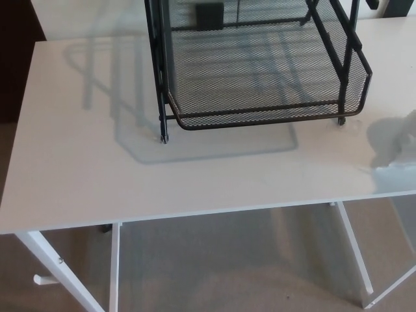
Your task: The robot walks towards a desk on which a file tray is kept in the middle and a toilet paper roll is kept on its right. The robot uses its right hand to hook on finger in the gap of the roll and grabs it, lifts it and places it on the tray.
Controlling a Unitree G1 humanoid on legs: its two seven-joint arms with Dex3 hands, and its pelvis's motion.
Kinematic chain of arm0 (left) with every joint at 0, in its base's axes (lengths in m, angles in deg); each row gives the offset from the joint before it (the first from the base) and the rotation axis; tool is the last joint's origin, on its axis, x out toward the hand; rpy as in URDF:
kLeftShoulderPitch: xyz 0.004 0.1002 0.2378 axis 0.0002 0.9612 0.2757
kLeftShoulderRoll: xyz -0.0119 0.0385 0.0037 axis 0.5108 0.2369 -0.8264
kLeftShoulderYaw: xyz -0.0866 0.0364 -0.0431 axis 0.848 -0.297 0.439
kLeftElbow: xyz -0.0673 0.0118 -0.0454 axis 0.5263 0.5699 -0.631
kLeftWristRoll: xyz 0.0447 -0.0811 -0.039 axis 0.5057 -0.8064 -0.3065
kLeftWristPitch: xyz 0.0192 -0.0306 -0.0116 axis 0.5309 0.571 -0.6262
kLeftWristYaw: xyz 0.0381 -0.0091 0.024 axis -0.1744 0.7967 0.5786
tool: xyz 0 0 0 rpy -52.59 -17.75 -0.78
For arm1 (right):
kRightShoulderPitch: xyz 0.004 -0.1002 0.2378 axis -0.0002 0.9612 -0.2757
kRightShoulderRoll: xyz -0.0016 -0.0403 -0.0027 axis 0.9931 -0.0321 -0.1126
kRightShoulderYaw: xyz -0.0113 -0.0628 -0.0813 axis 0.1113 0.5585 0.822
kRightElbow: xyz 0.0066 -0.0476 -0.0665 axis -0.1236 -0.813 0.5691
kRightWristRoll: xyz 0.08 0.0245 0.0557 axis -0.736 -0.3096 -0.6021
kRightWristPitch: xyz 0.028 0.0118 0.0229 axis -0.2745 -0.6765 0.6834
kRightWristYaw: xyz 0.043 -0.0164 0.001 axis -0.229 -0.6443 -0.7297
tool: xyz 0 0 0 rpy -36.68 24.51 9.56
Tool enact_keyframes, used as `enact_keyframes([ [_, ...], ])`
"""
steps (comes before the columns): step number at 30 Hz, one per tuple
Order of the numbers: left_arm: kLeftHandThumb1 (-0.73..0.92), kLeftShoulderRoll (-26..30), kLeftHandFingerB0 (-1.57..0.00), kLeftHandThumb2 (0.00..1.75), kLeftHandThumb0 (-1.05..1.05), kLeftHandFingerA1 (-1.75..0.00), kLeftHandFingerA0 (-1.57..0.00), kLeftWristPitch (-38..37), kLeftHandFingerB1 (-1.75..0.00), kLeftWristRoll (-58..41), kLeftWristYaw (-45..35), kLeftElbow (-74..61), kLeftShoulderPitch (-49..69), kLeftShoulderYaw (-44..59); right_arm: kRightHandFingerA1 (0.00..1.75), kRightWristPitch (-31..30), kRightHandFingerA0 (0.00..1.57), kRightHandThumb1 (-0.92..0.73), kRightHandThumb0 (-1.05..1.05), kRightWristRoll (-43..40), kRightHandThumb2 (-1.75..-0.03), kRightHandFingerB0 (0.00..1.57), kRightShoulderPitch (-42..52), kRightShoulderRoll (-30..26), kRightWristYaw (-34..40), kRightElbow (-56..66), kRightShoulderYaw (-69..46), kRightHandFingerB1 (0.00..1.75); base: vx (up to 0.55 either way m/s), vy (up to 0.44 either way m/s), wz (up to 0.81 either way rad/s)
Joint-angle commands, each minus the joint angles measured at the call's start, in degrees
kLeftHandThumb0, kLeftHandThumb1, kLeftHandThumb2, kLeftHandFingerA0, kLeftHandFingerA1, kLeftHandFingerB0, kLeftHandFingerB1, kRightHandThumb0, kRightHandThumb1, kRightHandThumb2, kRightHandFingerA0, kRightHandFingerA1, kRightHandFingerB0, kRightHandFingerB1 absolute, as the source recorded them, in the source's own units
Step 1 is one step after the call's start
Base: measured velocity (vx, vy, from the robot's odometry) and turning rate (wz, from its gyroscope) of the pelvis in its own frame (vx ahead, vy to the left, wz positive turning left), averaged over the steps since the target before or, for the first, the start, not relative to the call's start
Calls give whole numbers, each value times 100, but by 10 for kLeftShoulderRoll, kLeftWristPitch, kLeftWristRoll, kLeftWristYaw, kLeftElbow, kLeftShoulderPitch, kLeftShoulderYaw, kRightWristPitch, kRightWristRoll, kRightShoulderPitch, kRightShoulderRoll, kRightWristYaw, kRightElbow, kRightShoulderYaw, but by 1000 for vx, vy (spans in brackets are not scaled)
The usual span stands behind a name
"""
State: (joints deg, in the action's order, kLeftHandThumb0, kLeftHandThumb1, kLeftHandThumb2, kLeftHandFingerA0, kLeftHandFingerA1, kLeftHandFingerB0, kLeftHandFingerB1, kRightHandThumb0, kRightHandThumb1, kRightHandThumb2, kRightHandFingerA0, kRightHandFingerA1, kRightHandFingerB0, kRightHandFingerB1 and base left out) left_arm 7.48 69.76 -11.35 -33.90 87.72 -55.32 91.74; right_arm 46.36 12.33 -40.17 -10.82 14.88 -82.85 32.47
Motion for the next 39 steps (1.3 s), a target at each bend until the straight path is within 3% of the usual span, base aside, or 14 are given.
enact_keyframes([
  [1, 92, 8, -22, 81, -72, -87, -37, -12, -73, 5, 7, -5, 4, -3, 134, 39, 79, -64, -23, 86, -68, 96, 13, 14, 80, -22, 44, 64, 0, 0, 0],
  [4, 92, 9, -20, 81, -72, -85, -37, -20, -70, 9, 5, 2, 2, -8, 137, 49, 85, -57, -32, 108, -58, 96, 32, 16, 164, -16, 44, 59, 0, 0, 0],
  [6, 92, 11, -19, 82, -72, -82, -34, -18, -70, 10, 2, -7, 7, -10, 136, 67, 85, -61, -29, 112, -61, 92, 47, 17, 217, -12, 38, 67, 0, 0, 0],
  [8, 92, 11, -18, 81, -72, -81, -35, -16, -69, 10, 3, -8, 7, -11, 144, 70, 83, -62, -30, 123, -62, 91, 53, 19, 259, -13, 37, 70, 0, 0, 0],
  [9, 92, 12, -18, 82, -71, -80, -36, -23, -67, 12, 2, -8, 11, -13, 152, 95, 85, -62, -29, 123, -58, 90, 61, 20, 316, -22, 27, 64, 0, 0, 0],
  [12, 92, 11, -18, 81, -72, -84, -37, -22, -69, 12, 3, -7, 11, -12, 164, 105, 81, -64, -30, 120, -61, 87, 64, 18, 328, -22, 22, 67, 0, 0, 0],
  [18, 92, 11, -17, 81, -72, -81, -34, -9, -68, 4, -5, -23, 18, -7, 150, 123, 86, -69, -25, 111, -63, 87, 81, 14, 374, -10, 0, 74, 0, 0, 0],
  [20, 92, 12, -18, 82, -72, -81, -34, -11, -68, 4, -6, -15, 14, -7, 149, 148, 88, -66, -26, 103, -63, 90, 87, 16, 402, -15, -11, 65, 0, 0, 0],
  [23, 92, 13, -20, 81, -72, -82, -37, -13, -69, 10, 3, -2, 9, -11, 143, 154, 86, -70, -25, 98, -65, 87, 93, 14, 403, -4, -19, 68, 0, 0, 0],
  [31, 92, 16, -18, 79, -73, -83, -38, -19, -69, 7, -3, 6, 7, -7, 148, 169, 91, -66, -19, 81, -67, 92, 87, -2, 404, 43, -63, 67, 0, 0, 0],
  [39, 92, 16, -20, 79, -74, -93, -38, -3, -74, 0, -1, -5, 14, 0, 140, 173, 94, -69, -24, 40, -60, 90, 81, -20, 341, 125, -160, 62, 0, 0, 0],
])
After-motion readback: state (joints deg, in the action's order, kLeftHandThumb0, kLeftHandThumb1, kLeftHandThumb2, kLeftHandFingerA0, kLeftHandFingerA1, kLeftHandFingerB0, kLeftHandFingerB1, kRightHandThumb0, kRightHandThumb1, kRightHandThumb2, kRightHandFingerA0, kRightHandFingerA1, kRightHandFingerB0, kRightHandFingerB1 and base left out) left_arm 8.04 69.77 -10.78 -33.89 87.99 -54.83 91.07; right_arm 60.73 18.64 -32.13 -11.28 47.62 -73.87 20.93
